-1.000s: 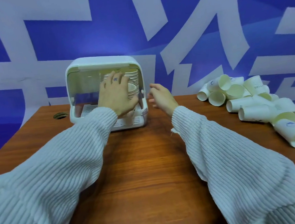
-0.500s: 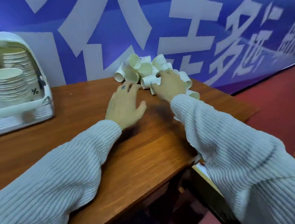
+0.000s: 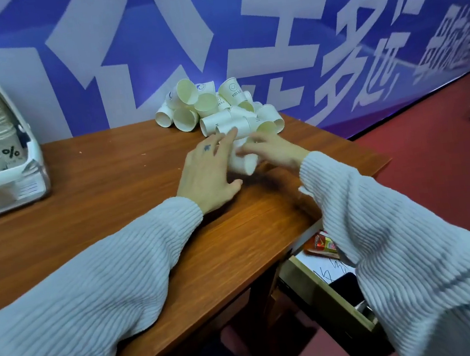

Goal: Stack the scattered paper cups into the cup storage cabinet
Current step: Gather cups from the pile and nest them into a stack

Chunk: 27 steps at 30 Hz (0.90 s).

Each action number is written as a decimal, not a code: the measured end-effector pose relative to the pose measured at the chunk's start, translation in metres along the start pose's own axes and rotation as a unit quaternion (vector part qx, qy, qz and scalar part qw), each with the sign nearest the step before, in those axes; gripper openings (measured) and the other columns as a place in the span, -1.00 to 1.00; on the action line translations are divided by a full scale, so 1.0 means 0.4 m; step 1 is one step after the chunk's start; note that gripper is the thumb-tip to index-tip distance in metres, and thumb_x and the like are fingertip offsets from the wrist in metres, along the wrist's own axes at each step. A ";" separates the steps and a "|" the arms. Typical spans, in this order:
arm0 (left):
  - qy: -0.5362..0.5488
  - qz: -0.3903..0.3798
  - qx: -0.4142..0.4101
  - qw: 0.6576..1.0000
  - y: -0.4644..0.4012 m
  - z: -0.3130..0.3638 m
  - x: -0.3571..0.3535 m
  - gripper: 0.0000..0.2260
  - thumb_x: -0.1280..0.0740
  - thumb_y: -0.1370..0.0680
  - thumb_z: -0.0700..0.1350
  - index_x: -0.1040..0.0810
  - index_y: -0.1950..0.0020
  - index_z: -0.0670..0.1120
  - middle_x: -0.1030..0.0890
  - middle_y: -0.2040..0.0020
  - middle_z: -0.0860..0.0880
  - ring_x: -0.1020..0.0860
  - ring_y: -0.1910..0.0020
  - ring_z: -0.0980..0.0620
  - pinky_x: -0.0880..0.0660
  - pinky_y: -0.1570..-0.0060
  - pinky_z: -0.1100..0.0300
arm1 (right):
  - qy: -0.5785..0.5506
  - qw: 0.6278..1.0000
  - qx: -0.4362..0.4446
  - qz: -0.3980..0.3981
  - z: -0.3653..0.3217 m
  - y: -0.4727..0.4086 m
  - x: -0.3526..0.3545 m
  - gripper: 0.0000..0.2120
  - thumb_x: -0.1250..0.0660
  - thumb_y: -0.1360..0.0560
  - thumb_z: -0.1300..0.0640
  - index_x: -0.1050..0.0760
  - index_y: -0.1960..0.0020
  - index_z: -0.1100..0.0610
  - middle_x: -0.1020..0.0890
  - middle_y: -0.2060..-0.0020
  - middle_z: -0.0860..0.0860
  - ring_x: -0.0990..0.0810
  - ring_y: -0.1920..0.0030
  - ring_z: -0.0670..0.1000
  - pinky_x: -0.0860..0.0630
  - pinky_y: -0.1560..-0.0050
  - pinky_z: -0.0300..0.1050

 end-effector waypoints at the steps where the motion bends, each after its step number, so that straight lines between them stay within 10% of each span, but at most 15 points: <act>1: -0.012 0.001 0.005 1.000 0.000 -0.008 -0.001 -0.15 -0.46 -0.44 0.08 -0.15 -0.65 -0.01 -0.45 -0.45 -0.10 -0.40 -0.42 -0.15 -0.37 -0.36 -0.09 | -0.025 0.998 0.007 -0.059 -0.017 0.006 -0.015 -0.65 -0.32 -0.59 -0.19 -0.57 -0.19 0.06 -0.68 -0.03 0.08 -0.65 -0.02 0.03 -0.54 -0.05 -0.05; 6: 0.023 0.009 0.106 0.994 0.036 -0.068 0.022 -0.25 -0.44 -0.51 0.11 -0.20 -0.62 0.00 -0.50 -0.39 -0.11 -0.57 -0.22 -0.17 -0.46 -0.20 -0.05 | -0.062 0.994 -0.006 0.085 -0.038 -0.087 -0.030 -0.63 -0.31 -0.59 -0.19 -0.48 -0.30 -0.02 -0.61 -0.23 0.00 -0.65 -0.13 0.02 -0.59 -0.23 0.02; 10: 0.041 0.017 0.139 0.989 0.067 -0.129 0.061 -0.24 -0.46 -0.51 0.10 -0.18 -0.62 0.02 -0.45 -0.47 -0.09 -0.52 -0.33 -0.16 -0.45 -0.28 -0.08 | 0.018 0.970 -0.020 0.242 -0.030 -0.202 -0.023 -0.61 -0.33 -0.54 0.04 -0.48 -0.36 0.01 -0.61 -0.17 0.03 -0.63 -0.07 0.03 -0.48 0.10 -0.17; 20: 0.062 0.047 0.157 0.985 0.083 -0.188 0.088 -0.23 -0.46 -0.50 0.13 -0.18 -0.62 0.06 -0.46 -0.44 -0.03 -0.54 -0.29 -0.11 -0.50 -0.26 -0.06 | 0.008 0.964 -0.035 0.263 -0.006 -0.296 -0.047 -0.80 -0.24 -0.47 0.31 -0.48 0.12 0.01 -0.66 0.09 0.06 -0.66 -0.03 0.15 -0.62 -0.09 0.08; 27: 0.119 0.150 0.164 0.968 0.102 -0.183 0.178 -0.36 -0.50 -0.49 0.09 -0.29 -0.47 0.02 -0.54 -0.26 0.02 -0.53 -0.20 -0.02 -0.51 -0.15 0.03 | -0.108 0.950 0.116 0.268 -0.153 -0.155 -0.071 -0.71 -0.35 -0.47 0.29 -0.48 -0.17 0.09 -0.52 0.19 -0.08 -0.54 0.17 -0.10 -0.44 0.24 -0.31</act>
Point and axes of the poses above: each hand's wrist, its own y-axis away from the middle knuckle, its own x-axis out of the back of the hand, z = x × y, the point moved 2 cm from there along -y, towards the middle knuckle
